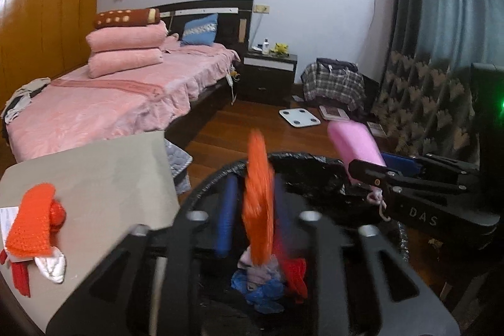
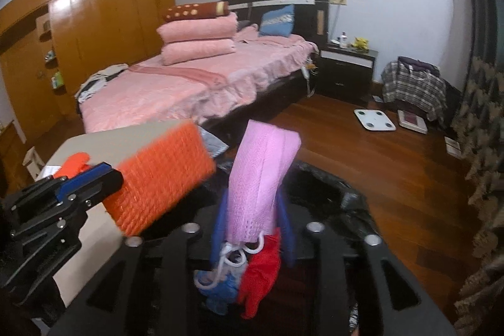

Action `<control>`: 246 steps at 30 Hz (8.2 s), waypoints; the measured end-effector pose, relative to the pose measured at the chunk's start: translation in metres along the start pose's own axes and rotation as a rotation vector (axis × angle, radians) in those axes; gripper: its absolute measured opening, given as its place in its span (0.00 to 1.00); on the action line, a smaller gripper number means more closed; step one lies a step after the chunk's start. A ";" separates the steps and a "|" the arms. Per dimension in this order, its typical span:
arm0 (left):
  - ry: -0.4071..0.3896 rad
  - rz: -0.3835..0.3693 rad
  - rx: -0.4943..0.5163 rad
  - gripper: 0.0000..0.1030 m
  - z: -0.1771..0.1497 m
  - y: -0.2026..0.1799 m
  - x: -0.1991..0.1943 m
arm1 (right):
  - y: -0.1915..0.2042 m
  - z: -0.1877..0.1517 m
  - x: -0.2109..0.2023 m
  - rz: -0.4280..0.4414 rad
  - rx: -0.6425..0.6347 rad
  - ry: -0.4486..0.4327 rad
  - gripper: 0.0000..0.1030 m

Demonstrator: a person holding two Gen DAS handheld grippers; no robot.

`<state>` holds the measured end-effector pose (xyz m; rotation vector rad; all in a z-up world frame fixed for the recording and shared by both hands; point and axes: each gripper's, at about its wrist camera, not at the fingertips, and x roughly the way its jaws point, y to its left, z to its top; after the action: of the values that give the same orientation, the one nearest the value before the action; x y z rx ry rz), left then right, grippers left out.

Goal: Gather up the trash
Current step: 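Carry the mask and orange strip over the bin and open both tools, then move both tools back toward the remaining items on the table, then grasp the orange mesh scrubber with the right tool, then grasp the white Alcohol Pads box with the left tool, then carry the white box and orange scrubber over the black bin, then open both tools to drop the box and scrubber into the bin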

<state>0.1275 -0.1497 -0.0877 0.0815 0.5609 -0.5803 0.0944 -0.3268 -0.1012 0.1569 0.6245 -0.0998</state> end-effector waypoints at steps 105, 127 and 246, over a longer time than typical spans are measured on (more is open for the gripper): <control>-0.052 0.658 -0.324 0.87 -0.075 0.292 -0.149 | 0.316 0.011 0.095 0.606 -0.235 0.122 0.14; 0.108 0.573 -0.382 0.50 -0.096 0.313 -0.084 | 0.253 -0.001 0.128 0.477 -0.182 0.186 0.15; 0.062 -0.035 -0.011 0.61 -0.013 0.012 0.018 | -0.021 -0.011 -0.002 0.039 0.028 0.017 0.36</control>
<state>0.1400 -0.1458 -0.1095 0.0797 0.6269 -0.6102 0.0838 -0.3451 -0.1112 0.1969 0.6372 -0.0691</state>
